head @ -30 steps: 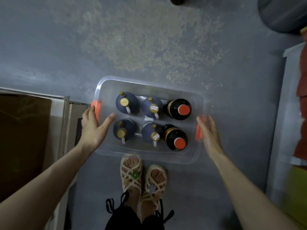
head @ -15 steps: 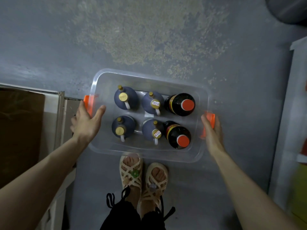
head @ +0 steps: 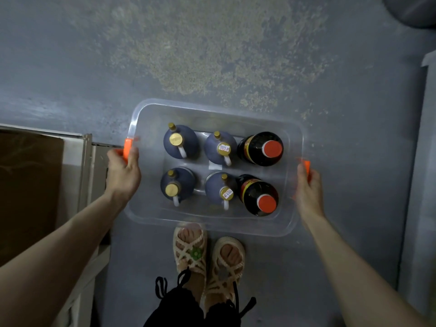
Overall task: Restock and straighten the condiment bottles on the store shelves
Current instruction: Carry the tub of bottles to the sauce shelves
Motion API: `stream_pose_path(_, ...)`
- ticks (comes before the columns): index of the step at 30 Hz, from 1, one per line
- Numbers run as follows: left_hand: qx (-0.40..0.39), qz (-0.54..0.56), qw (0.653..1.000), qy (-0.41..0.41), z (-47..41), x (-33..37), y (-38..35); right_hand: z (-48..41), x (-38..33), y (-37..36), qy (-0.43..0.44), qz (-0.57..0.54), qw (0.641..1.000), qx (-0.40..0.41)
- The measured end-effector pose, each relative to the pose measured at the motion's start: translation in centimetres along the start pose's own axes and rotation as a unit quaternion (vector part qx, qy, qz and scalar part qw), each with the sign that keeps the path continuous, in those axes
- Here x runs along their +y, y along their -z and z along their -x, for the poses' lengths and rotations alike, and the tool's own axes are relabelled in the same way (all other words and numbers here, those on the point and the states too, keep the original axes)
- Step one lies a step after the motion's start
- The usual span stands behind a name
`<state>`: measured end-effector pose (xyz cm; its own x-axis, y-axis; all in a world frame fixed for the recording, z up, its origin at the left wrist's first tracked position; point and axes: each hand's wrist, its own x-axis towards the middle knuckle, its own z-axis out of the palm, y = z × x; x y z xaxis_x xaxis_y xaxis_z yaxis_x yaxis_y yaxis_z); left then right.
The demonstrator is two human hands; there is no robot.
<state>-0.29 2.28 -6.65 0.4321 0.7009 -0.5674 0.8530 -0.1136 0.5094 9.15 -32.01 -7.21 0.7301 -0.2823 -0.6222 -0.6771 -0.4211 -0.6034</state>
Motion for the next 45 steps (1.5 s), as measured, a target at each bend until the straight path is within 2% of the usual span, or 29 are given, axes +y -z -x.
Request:
stream_pose_path(4,0.000,0.014,1.000,-0.005,-0.2,-0.4,-0.5,-0.5,0.1,-0.3,0.024,0.017,1.000,0.006)
stream_pose_path(11,0.001,-0.002,1.000,0.013,-0.3,0.7,0.4,-0.7,-0.7,0.7,0.005,0.056,0.998,0.031)
stream_pose_path(18,-0.008,0.024,1.000,0.014,4.3,6.3,5.3,4.0,-7.4,4.3,0.013,0.101,0.994,0.031)
stream_pose_path(20,-0.003,0.030,1.000,-0.002,6.0,8.7,7.8,6.0,-10.6,6.1,0.014,0.103,0.994,0.035)
stream_pose_path(25,0.049,0.050,0.997,0.028,8.9,15.2,14.8,10.9,-21.2,10.5,0.046,0.095,0.993,0.050)
stream_pose_path(34,0.096,0.158,0.981,-0.059,15.0,34.0,31.8,21.7,-46.7,18.9,0.165,0.102,0.979,0.062)
stream_pose_path(41,0.155,0.211,0.961,-0.090,13.9,44.7,42.3,23.7,-62.9,19.2,0.237,0.064,0.967,0.066)
stream_pose_path(45,0.199,0.234,0.950,-0.064,12.2,49.1,46.7,23.3,-71.2,16.6,0.279,0.087,0.956,0.037)
